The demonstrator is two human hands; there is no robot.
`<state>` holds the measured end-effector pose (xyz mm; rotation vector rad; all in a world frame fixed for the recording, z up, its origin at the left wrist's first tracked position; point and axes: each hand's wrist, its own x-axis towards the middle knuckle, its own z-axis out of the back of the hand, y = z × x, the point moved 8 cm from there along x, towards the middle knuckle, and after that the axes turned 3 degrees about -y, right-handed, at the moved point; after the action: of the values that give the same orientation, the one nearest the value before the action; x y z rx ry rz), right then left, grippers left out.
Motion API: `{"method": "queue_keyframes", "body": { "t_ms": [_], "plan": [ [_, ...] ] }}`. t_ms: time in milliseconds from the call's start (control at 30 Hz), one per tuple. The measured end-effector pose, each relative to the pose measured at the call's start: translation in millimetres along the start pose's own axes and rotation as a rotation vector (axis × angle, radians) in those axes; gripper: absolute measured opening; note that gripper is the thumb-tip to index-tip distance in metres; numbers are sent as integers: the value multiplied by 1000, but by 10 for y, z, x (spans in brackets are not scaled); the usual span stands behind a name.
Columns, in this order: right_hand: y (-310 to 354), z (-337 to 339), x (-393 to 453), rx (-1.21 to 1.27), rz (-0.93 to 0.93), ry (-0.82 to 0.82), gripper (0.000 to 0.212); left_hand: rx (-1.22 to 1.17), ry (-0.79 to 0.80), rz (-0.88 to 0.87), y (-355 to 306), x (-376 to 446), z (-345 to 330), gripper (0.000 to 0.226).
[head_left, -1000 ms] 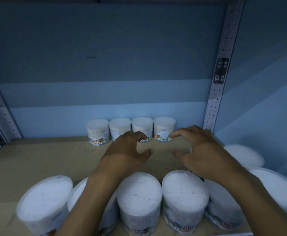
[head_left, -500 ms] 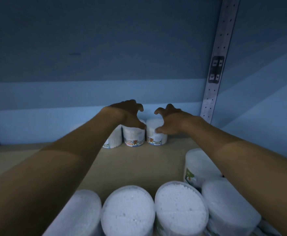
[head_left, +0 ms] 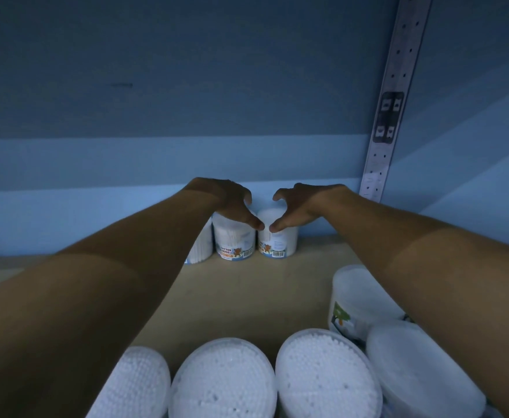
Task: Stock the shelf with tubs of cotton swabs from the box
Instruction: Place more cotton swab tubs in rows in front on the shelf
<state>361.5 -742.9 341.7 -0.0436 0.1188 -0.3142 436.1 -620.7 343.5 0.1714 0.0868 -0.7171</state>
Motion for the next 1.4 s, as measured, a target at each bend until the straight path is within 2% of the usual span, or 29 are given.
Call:
{"method": "queue_keyframes", "body": {
  "t_ms": [200, 567, 1400],
  "plan": [
    [48, -65, 88, -10, 40, 14, 88, 38, 11, 1, -21, 70, -74, 89],
    [95, -188, 127, 33, 60, 23, 72, -35, -90, -84, 0, 137, -108, 60],
    [264, -139, -583, -19, 124, 93, 71, -48, 26, -109, -177, -473, -136, 62]
  ]
}}
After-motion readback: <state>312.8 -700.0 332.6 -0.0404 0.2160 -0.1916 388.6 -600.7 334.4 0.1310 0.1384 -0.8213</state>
